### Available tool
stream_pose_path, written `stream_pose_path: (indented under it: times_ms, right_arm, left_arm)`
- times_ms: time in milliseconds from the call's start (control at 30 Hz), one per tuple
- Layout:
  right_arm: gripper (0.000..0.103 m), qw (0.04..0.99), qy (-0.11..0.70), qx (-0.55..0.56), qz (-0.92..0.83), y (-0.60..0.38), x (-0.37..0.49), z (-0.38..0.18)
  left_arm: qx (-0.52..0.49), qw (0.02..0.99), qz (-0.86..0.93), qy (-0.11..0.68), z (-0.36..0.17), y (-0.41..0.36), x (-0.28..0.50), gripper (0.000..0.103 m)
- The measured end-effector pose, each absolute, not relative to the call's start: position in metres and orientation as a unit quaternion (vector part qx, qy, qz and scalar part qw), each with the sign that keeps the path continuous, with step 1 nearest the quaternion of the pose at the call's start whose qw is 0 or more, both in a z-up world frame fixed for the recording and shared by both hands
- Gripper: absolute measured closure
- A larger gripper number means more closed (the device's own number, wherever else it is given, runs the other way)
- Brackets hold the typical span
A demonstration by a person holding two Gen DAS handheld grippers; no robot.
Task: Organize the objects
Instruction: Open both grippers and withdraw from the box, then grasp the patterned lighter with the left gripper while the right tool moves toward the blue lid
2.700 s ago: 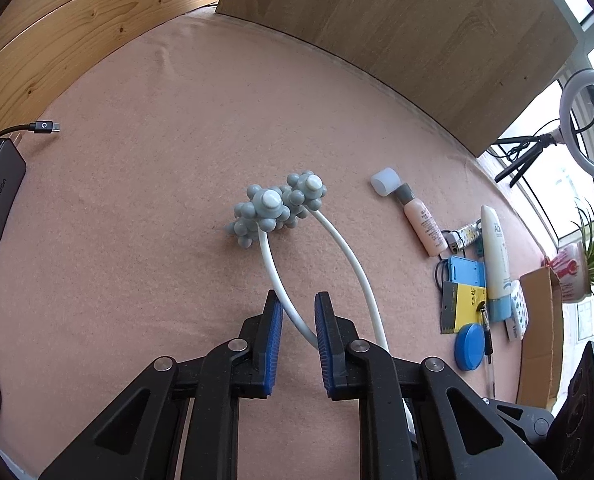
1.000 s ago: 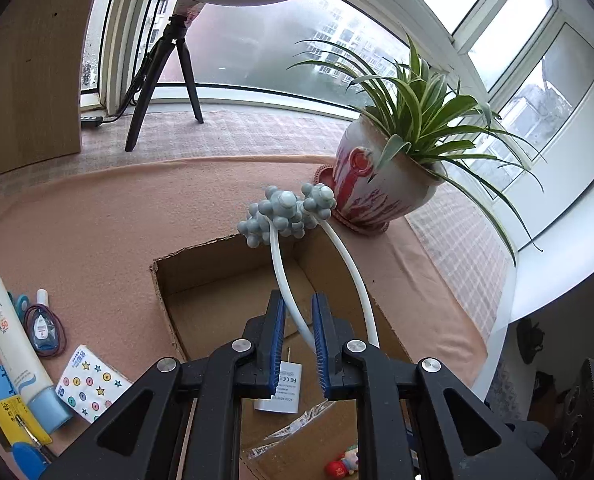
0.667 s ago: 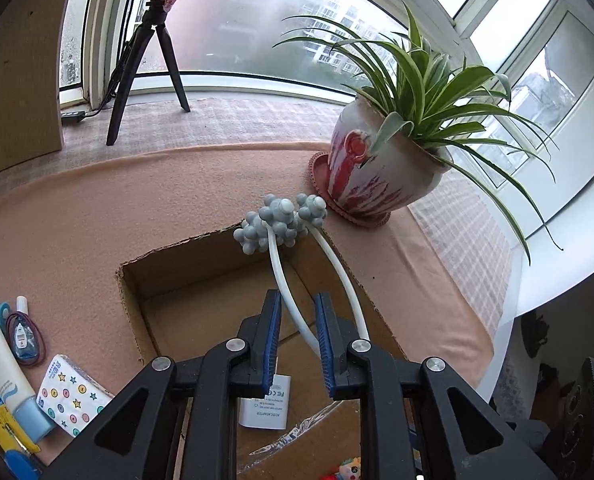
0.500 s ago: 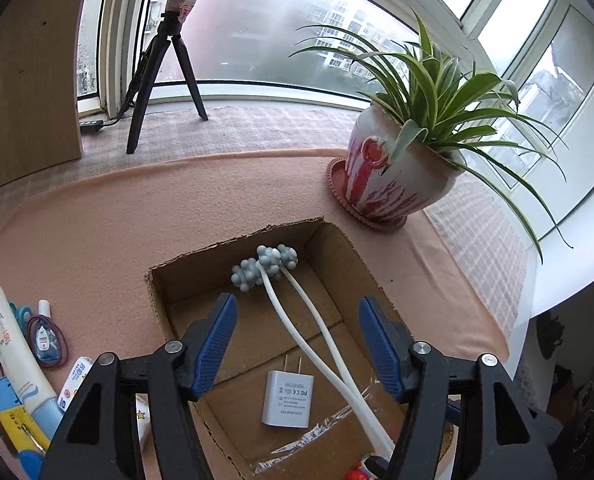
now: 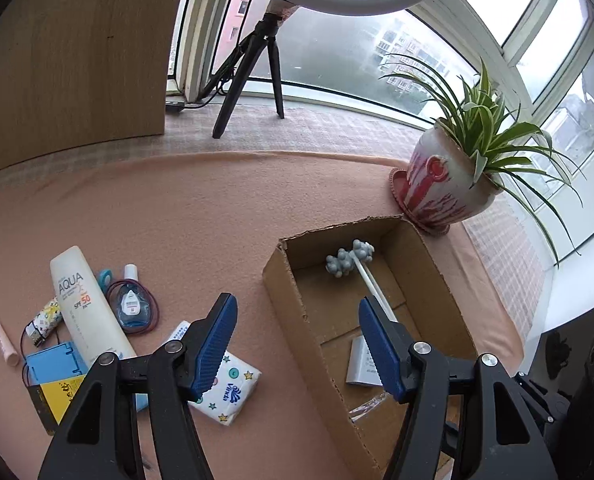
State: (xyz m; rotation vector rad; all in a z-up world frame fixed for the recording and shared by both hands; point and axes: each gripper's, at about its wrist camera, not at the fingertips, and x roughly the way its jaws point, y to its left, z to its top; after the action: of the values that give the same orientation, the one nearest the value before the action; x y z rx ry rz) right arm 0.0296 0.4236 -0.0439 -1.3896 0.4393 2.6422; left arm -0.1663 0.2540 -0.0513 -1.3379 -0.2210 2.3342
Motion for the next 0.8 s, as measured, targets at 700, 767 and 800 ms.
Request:
stream_pose_path:
  times_ms: [700, 767, 800]
  right_arm:
    - [0.045, -0.047, 0.123, -0.503, 0.854, 0.295, -0.018, -0.063]
    - [0.047, -0.052, 0.119, -0.509, 0.851, 0.287, -0.020, -0.066]
    - [0.050, -0.054, 0.118, -0.513, 0.849, 0.283, -0.021, -0.068]
  left_arm:
    - [-0.541, 0.098, 0.826, -0.123, -0.107, 0.039, -0.211, 0.038]
    - [-0.546, 0.101, 0.822, -0.124, -0.111, 0.038, -0.217, 0.039]
    - [-0.549, 0.103, 0.821, -0.122, -0.114, 0.038, -0.220, 0.039]
